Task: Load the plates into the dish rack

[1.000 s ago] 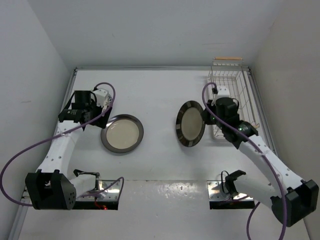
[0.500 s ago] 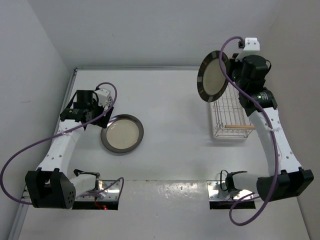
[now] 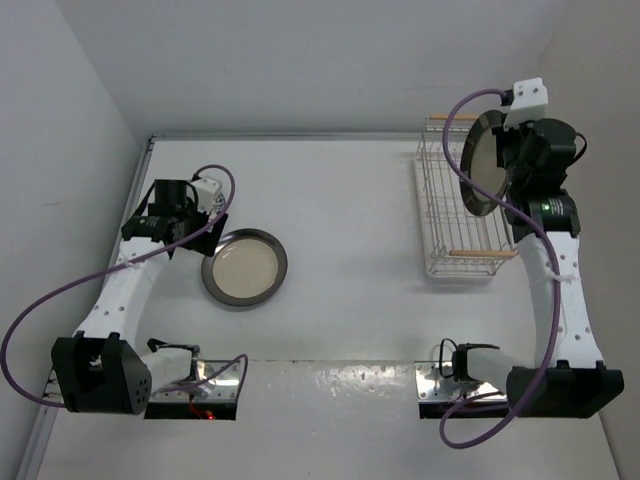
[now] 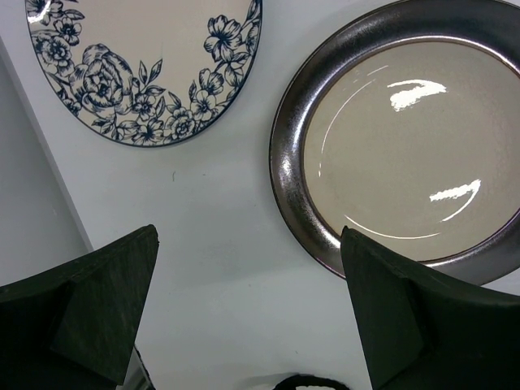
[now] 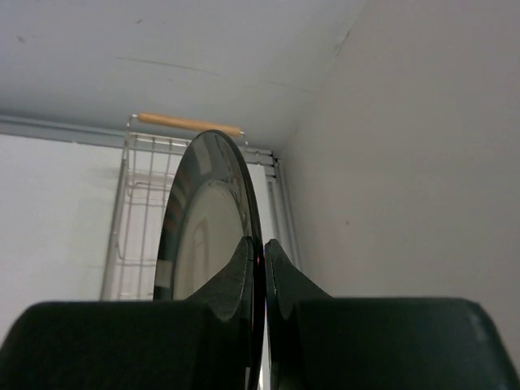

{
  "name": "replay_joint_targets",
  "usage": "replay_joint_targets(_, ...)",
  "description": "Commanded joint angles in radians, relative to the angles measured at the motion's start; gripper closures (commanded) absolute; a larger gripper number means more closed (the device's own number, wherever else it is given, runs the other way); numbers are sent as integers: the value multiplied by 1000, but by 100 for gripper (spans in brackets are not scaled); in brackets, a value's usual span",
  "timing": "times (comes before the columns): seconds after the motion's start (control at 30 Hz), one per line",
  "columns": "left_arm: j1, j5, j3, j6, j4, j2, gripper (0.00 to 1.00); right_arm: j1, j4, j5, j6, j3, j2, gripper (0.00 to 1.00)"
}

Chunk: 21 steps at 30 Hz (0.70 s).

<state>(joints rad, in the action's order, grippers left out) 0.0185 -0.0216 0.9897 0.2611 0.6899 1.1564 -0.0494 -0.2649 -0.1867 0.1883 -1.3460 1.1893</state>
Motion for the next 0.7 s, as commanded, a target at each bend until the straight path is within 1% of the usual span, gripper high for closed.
replay_joint_targets(0.0,8,14,30,3,-24,2,3,-16,193,15,144,42,-86,100)
replay_joint_targets(0.03,8,14,30,3,-24,2,3,-20,211,12,167,86,-86,100)
replay_joint_targets(0.13,8,14,30,3,-24,2,3,-32,226,13,203,125,-77,100)
replay_joint_targets(0.47,8,14,12,3,-24,2,3,-96,257,122,174,248,-56,100)
replay_joint_targets(0.53,8,14,12,3,-24,-7,3,-107,257,124,171,275,-53,100)
replay_joint_targets(0.6,8,5,12,3,-24,-7,3,-115,257,130,192,288,-53,100)
replay_joint_targets(0.67,8,5,12,3,-24,-7,3,-113,297,130,214,314,-59,100)
